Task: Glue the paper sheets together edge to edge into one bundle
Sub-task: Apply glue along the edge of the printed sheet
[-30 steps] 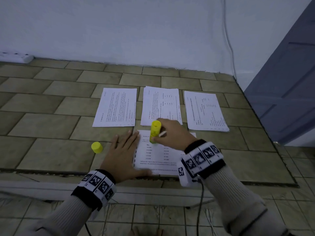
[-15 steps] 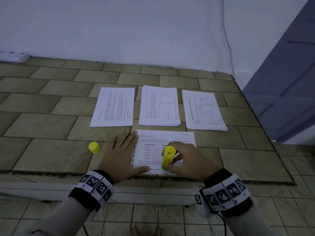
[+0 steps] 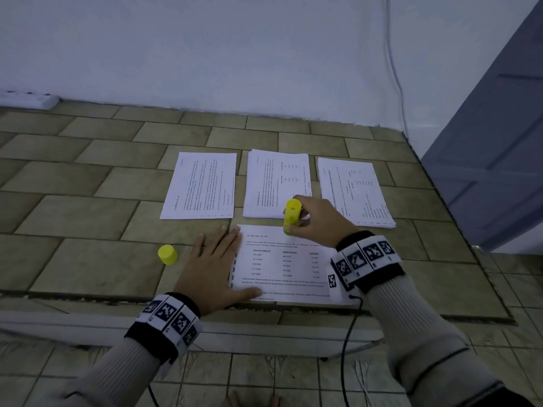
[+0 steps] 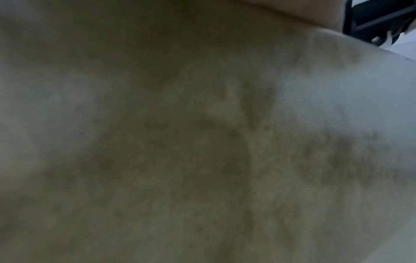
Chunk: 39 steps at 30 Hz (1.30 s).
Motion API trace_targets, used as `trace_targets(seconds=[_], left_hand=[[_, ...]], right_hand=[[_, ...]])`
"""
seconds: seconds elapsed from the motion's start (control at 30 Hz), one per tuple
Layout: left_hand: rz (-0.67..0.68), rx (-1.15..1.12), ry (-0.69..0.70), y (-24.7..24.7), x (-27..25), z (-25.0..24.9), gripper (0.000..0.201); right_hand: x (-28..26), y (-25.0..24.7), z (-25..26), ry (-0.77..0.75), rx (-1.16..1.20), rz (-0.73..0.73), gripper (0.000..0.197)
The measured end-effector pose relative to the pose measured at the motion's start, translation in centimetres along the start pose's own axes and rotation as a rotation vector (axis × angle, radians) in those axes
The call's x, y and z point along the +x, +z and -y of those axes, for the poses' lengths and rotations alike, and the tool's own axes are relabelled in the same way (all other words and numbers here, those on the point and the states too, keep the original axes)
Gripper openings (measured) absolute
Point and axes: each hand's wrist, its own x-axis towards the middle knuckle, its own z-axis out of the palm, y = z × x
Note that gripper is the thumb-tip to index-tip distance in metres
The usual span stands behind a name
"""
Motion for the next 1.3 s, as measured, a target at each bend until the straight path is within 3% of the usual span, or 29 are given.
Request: trace_targets(seconds=[0.23, 0.4, 0.7, 0.8, 1.03, 1.3], left_hand=[[-0.013, -0.004, 0.004, 0.0, 0.0, 0.0, 0.130], [-0.008, 0.003, 0.001, 0.1, 0.0, 0.0, 0.130], [0.022, 0.026, -0.009, -0.2, -0.1, -0.2, 0.131], [0.017, 0.022, -0.006, -0.1, 0.0, -0.2, 0.131], [0.020, 0.024, -0.002, -0.1, -0.1, -0.1, 0.131], [0.020, 0.022, 0.001, 0.0, 0.0, 0.0, 0.129]], right_hand=[[-0.3, -0.2, -0.3, -0.010, 0.012, -0.053, 0.012], [-4.4, -0.6, -0.9, -0.034, 0.040, -0.053, 0.012], [-11.4, -2.1, -1.5, 0.114, 0.065, -0.007, 0.015], [-12.2, -2.2, -1.5, 0.101, 0.067, -0.014, 0.016], [-11.4, -2.5, -1.9, 0.130, 0.067, -0.067, 0.017], [-6.5, -3.7, -3.3, 0.089, -0.068, -0.114, 0.013]])
